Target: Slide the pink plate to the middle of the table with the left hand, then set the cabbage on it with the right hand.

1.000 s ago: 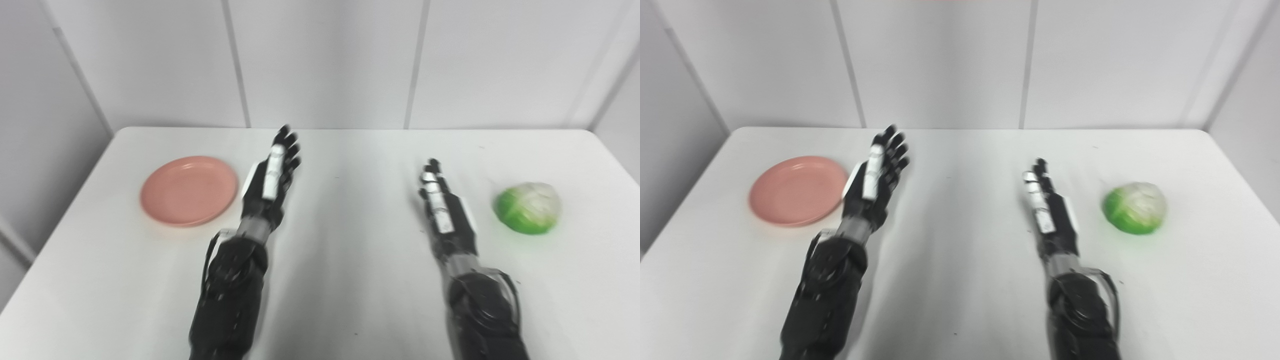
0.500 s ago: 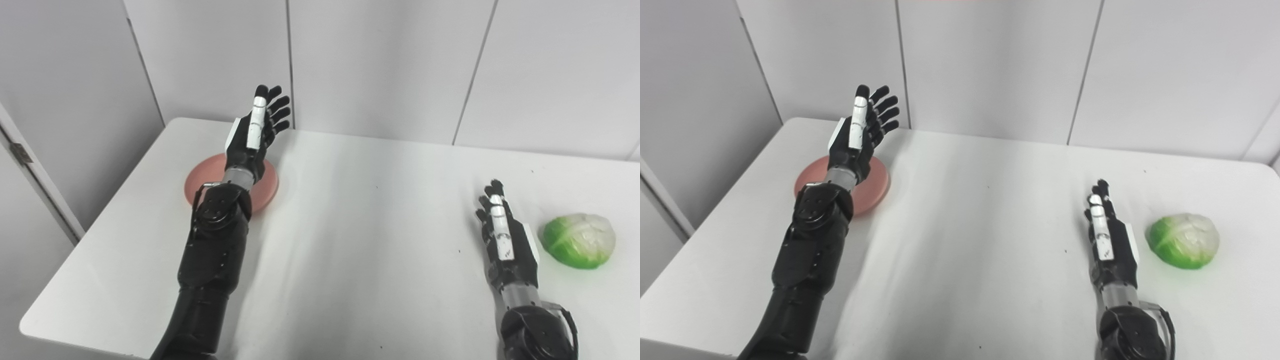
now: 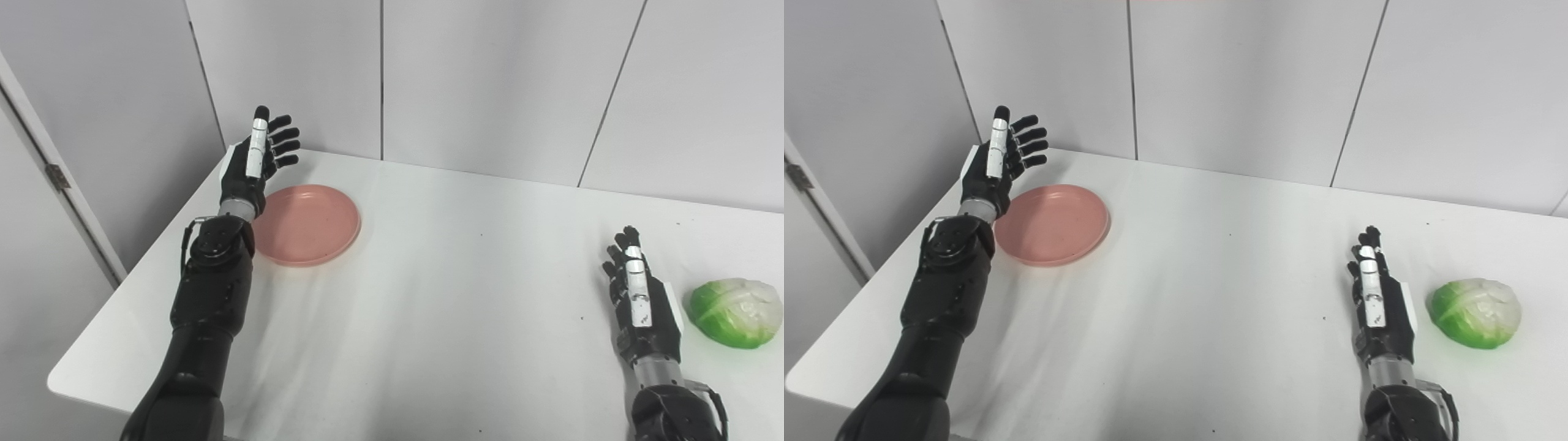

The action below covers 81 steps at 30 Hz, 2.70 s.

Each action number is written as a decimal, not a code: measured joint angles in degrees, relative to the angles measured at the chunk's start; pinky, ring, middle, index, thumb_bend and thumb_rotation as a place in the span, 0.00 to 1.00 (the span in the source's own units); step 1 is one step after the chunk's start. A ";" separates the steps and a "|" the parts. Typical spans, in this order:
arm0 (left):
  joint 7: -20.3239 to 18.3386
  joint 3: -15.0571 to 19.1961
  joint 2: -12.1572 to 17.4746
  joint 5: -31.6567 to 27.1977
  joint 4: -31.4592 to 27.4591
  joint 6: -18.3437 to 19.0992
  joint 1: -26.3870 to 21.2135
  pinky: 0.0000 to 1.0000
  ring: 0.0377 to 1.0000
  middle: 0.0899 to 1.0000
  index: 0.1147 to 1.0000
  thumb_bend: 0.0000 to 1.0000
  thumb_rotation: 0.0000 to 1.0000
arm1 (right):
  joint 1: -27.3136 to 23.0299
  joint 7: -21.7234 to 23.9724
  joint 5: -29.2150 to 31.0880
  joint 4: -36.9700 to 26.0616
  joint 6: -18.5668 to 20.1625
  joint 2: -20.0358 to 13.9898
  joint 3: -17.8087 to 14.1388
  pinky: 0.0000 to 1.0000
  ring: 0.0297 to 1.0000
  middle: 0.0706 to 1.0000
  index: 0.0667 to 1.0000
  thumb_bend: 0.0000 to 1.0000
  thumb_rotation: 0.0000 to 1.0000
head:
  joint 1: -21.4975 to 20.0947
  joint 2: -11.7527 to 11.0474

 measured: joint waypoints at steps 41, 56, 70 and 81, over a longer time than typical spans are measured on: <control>2.24 -0.86 1.72 0.30 23.98 -19.48 -0.12 0.83 0.82 0.80 0.77 0.82 1.00 | 2.78 0.42 0.09 -3.99 0.46 -0.82 -0.21 1.00 1.00 1.00 1.00 0.60 0.88 | 1.85 0.88; 2.07 -3.41 1.18 0.10 27.43 -22.61 -1.25 0.83 0.80 0.78 0.77 0.82 1.00 | 2.93 -0.77 0.89 -4.41 1.59 -0.59 -0.77 1.00 1.00 1.00 1.00 0.62 0.85 | 2.02 2.02; 0.67 -6.20 -6.64 -0.05 19.97 -18.38 -1.22 0.87 0.85 0.82 0.80 0.84 1.00 | 3.24 -2.76 -0.04 -5.48 2.40 0.19 -0.49 1.00 1.00 1.00 1.00 0.61 0.85 | -0.08 3.07; 0.74 -10.15 -13.43 2.48 11.41 -13.37 1.09 0.91 0.87 0.84 0.84 0.78 1.00 | 2.01 -1.17 1.06 -3.44 3.39 0.45 -0.07 1.00 1.00 1.00 1.00 0.68 0.85 | -4.75 4.22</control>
